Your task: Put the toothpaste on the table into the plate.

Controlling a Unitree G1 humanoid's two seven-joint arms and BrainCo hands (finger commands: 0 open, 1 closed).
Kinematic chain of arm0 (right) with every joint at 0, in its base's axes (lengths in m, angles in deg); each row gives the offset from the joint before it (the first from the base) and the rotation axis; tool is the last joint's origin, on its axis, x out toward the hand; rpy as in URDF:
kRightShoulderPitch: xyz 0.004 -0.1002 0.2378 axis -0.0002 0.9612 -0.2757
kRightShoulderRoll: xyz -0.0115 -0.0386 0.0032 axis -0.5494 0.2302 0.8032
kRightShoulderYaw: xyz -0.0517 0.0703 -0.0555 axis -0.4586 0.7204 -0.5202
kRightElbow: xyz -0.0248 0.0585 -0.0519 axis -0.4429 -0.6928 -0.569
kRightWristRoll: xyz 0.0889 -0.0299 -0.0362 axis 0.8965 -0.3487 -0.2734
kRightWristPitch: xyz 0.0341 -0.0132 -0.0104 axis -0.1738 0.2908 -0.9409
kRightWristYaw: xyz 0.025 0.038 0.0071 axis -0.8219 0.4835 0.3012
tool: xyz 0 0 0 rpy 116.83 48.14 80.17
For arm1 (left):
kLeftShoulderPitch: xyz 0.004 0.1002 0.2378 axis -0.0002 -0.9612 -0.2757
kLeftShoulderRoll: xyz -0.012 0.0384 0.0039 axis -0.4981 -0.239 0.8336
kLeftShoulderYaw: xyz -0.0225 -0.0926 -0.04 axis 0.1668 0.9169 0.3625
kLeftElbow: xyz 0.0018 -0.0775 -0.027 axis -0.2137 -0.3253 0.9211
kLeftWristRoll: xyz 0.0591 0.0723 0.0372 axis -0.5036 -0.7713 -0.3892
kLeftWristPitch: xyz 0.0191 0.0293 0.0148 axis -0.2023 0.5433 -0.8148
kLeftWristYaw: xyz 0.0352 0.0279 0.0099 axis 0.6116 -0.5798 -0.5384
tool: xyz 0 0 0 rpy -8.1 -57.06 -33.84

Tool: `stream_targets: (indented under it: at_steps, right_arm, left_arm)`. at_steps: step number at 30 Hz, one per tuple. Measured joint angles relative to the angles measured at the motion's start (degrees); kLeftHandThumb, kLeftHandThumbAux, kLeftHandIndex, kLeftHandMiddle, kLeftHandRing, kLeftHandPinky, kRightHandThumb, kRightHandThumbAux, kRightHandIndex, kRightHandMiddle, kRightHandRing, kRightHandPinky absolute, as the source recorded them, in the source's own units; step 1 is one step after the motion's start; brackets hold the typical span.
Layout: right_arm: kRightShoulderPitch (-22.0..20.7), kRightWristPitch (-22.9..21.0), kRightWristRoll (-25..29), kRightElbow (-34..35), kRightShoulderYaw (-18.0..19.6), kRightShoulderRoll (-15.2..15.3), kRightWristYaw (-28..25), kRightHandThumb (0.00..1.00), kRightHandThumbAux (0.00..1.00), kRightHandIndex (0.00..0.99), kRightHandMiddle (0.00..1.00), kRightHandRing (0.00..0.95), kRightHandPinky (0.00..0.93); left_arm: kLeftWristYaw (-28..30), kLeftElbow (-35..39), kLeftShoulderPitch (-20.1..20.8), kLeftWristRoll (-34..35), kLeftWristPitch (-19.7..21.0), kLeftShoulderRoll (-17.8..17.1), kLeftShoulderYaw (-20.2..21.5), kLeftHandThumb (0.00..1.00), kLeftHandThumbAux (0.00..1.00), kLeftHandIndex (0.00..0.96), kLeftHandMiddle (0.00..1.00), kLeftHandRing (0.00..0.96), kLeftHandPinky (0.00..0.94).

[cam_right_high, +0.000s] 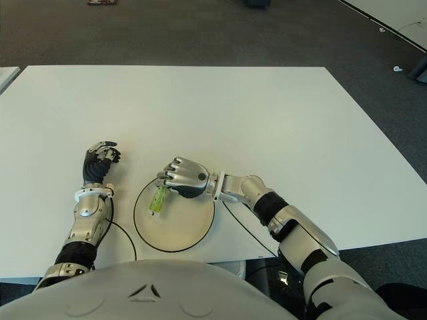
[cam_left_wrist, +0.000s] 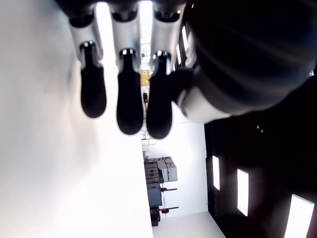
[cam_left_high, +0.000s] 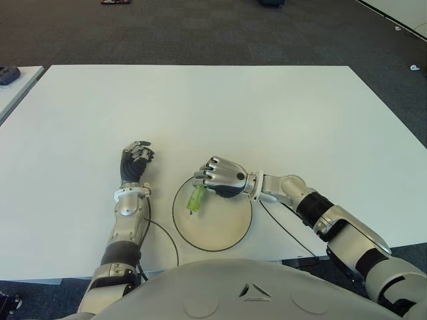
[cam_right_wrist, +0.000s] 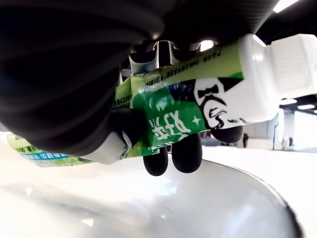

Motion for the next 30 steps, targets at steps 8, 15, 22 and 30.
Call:
stream_targets:
  at_steps: [8,15,22,30]
  right_arm:
    - [0.03,0.74,7.83,3.30,0.95,1.95,-13.98,0.365,0.459,0.004,0.004,0.006,0.011]
    - [0.70,0.75,10.14,4.30,2.04,2.50,-17.42,0.397,0.321,0.000,0.000,0.000,0.000]
    - [2.25,0.58,11.34,6.02,3.64,2.93,-18.01,0.395,0.249,0.000,0.000,0.000,0.000]
    - [3.55,0.54,14.40,9.00,6.48,3.48,-20.16,0.386,0.228,0.000,0.000,0.000,0.000]
  left_arm:
    - [0.00,0.07,-0.02,-0.14,0.26,0.00,-0.03,0.707,0.718,0.431,0.580,0.585,0.541]
    - [-0.01,0.68,-0.09,-0.81,2.03,-0.10,-0.04,0.706,0.719,0.430,0.570,0.582,0.544]
    - [-0.16,1.02,-0.09,-1.83,2.84,-0.16,-0.12,0.706,0.719,0.431,0.573,0.586,0.550]
    - [-0.58,1.13,-0.09,-2.34,3.31,-0.24,-0.12,0.705,0.719,0.431,0.575,0.586,0.553]
